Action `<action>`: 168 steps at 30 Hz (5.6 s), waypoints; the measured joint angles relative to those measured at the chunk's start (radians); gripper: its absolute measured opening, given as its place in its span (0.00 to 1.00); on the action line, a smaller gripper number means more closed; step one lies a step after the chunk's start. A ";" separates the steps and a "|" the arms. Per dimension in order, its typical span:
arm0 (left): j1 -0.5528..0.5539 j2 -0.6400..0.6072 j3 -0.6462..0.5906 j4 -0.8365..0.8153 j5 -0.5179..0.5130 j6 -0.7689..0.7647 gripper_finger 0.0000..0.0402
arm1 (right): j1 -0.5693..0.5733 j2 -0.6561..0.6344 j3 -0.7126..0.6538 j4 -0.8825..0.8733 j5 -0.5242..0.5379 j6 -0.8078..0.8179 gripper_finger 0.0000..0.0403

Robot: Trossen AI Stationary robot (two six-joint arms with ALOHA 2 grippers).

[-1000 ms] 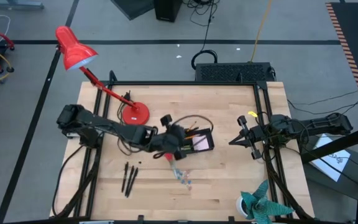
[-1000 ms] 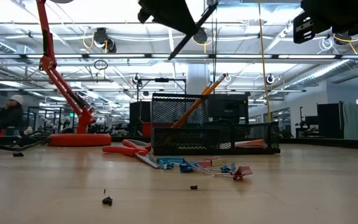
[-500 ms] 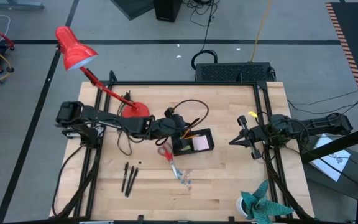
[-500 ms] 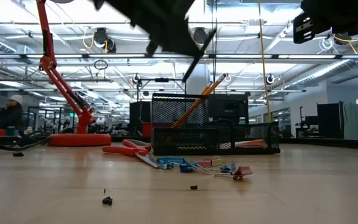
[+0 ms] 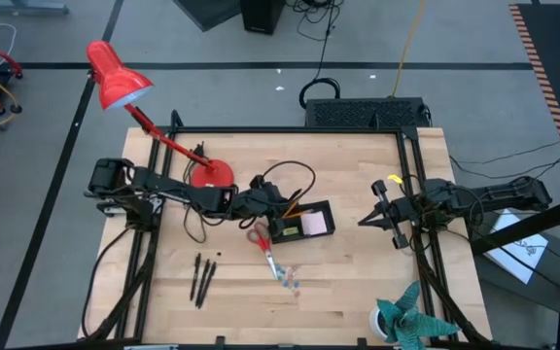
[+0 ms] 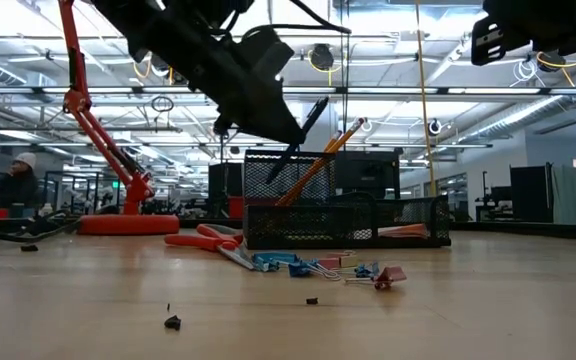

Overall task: Pick and place office supplies into organizer
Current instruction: Put the black pen into the black desk organizer

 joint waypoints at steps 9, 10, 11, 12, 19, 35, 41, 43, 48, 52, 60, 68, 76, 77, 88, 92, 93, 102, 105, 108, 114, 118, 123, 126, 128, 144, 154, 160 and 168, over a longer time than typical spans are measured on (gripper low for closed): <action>-0.016 -0.001 -0.039 0.005 0.025 -0.004 0.12 | 0.000 0.018 0.000 0.027 0.001 0.000 0.00; -0.016 -0.001 -0.045 0.008 0.027 -0.011 0.13 | 0.000 0.019 0.000 0.026 0.001 0.000 0.00; -0.016 -0.001 -0.051 0.016 0.029 -0.020 0.14 | 0.000 0.022 0.000 0.026 0.001 0.000 0.00; -0.016 -0.001 -0.059 0.028 0.030 -0.023 0.14 | 0.000 0.024 0.000 0.026 0.001 0.000 0.00; -0.016 0.000 -0.082 0.072 0.030 -0.025 0.15 | 0.000 0.028 0.000 0.031 0.000 0.000 0.00; -0.008 0.072 -0.079 0.156 0.069 -0.021 0.15 | 0.000 0.030 0.000 0.034 -0.001 0.000 0.00; -0.010 0.068 -0.080 0.169 0.074 0.008 0.15 | 0.000 0.032 0.000 0.039 -0.001 0.000 0.00; -0.011 0.068 -0.080 0.171 0.074 0.020 0.16 | 0.000 0.032 0.000 0.039 -0.001 0.000 0.00; -0.014 0.068 -0.080 0.176 0.075 0.021 0.26 | 0.000 0.032 0.000 0.038 -0.002 0.000 0.00; -0.017 0.066 -0.079 0.182 0.075 0.023 0.40 | 0.000 0.032 0.000 0.037 -0.002 0.000 0.00; -0.036 -0.009 -0.072 0.174 0.079 0.173 0.58 | 0.000 0.032 0.000 0.037 -0.002 0.000 0.00; -0.129 -0.297 0.012 -0.153 0.033 0.112 0.55 | 0.000 0.032 0.000 0.033 -0.005 0.003 0.00; -0.349 -0.441 0.116 -0.881 -0.115 -0.419 0.47 | 0.000 0.032 0.000 0.025 -0.006 0.004 0.00; -0.377 -0.442 0.116 -0.922 -0.104 -0.492 0.45 | 0.000 0.032 0.000 0.025 -0.006 0.004 0.00; -0.618 -0.327 0.116 -0.984 -0.003 -0.883 0.28 | 0.000 0.032 0.000 0.033 -0.006 0.010 0.00; -0.688 -0.253 0.116 -0.982 0.000 -1.033 0.24 | 0.000 0.032 0.000 0.033 -0.006 0.023 0.00; -0.704 -0.230 0.116 -0.983 0.003 -1.071 0.23 | 0.000 0.032 0.000 0.033 -0.006 0.023 0.00; -0.756 -0.020 0.115 -0.989 0.062 -1.308 0.24 | 0.000 0.032 0.000 0.033 -0.006 0.024 0.00; -0.743 0.027 0.115 -1.074 0.147 -1.389 0.28 | 0.000 0.032 0.000 0.033 -0.006 0.024 0.00; -0.738 0.046 0.114 -1.202 0.211 -1.514 0.33 | 0.000 0.032 0.000 0.039 -0.006 0.030 0.00; -0.737 0.034 0.116 -1.225 0.242 -1.576 0.43 | 0.000 0.032 0.000 0.041 -0.006 0.031 0.00; -0.726 0.035 0.115 -1.218 0.286 -1.626 0.48 | 0.000 0.032 0.000 0.041 -0.006 0.030 0.00; -0.713 0.035 0.112 -1.188 0.285 -1.647 0.50 | 0.000 0.032 0.000 0.041 -0.006 0.029 0.00; -0.712 0.035 0.084 -1.186 0.269 -1.657 0.50 | 0.000 0.032 0.000 0.041 -0.006 0.029 0.00; -0.713 0.035 0.055 -1.172 0.269 -1.681 0.50 | 0.000 0.032 0.000 0.041 -0.006 0.030 0.00; -0.718 0.026 -0.095 -0.912 0.275 -1.704 0.45 | 0.000 0.033 0.000 0.041 -0.006 0.027 0.00; -0.718 0.027 -0.095 -0.896 0.252 -1.650 0.07 | 0.000 0.033 0.000 0.042 -0.006 0.029 0.00; -0.732 0.030 -0.094 -0.897 0.188 -1.613 0.13 | 0.000 0.033 0.000 0.042 -0.006 0.030 0.00; -0.726 -0.025 -0.080 -0.946 0.019 -1.571 0.07 | 0.000 0.033 0.000 0.057 -0.006 0.030 0.00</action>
